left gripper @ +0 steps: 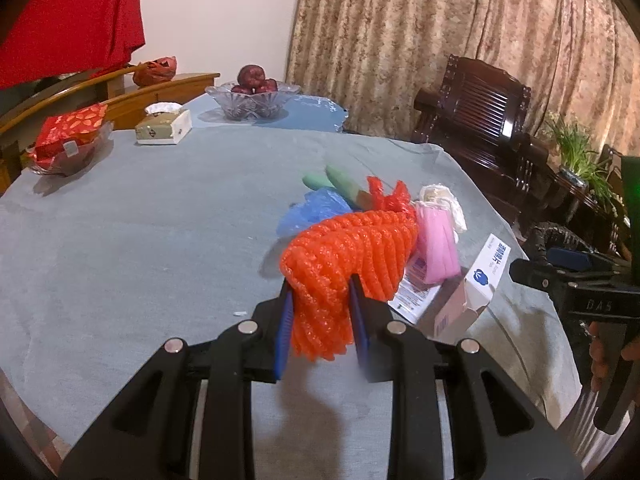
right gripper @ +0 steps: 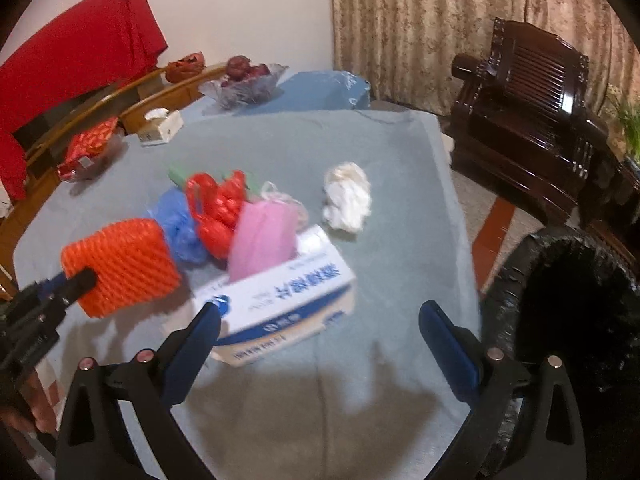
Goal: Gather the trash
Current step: 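Grasp the white alcohol pads box with the right tool while the left tool holds the net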
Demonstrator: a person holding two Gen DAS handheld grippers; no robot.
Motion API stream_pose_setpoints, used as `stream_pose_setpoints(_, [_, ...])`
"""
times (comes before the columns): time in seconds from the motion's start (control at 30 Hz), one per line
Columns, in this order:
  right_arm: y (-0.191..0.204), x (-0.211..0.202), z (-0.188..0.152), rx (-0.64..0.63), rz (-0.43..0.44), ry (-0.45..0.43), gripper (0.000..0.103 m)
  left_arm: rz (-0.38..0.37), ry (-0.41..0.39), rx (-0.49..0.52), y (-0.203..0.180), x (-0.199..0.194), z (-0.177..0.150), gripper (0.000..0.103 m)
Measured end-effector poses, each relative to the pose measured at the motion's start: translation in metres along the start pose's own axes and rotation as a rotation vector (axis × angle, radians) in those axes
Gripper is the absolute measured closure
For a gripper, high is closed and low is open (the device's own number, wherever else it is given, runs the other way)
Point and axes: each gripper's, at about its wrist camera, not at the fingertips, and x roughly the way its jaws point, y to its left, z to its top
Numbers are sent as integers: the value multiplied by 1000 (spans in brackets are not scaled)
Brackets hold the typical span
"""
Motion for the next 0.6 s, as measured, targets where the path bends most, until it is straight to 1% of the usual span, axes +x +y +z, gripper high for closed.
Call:
stream_pose_setpoints(0.17, [25,3,-2,-12,32,0,6,23,-6,-14,13,-3,2,78])
stream_pose_setpoints(0.2, [29,4,-3,-19,23,0,6,26,-6,-16,15,-4,2,78])
stream_pose_setpoints(0.27, [38,10,-3,-37,-51,9,6,29,-5,-20,19,-4,1,78])
stream_pose_setpoints(0.3, [40,12,-3,-35,-65,11,6,29,-4,-22,20,-4,1,78])
stream_pose_setpoints(0.47, [37,25,3,27,-86,25,6,29,-5,-25,22,-3,0,78])
stream_pose_setpoints(0.6, [40,30,4,31,-100,29,6,29,-11,-25,22,-1,2,78])
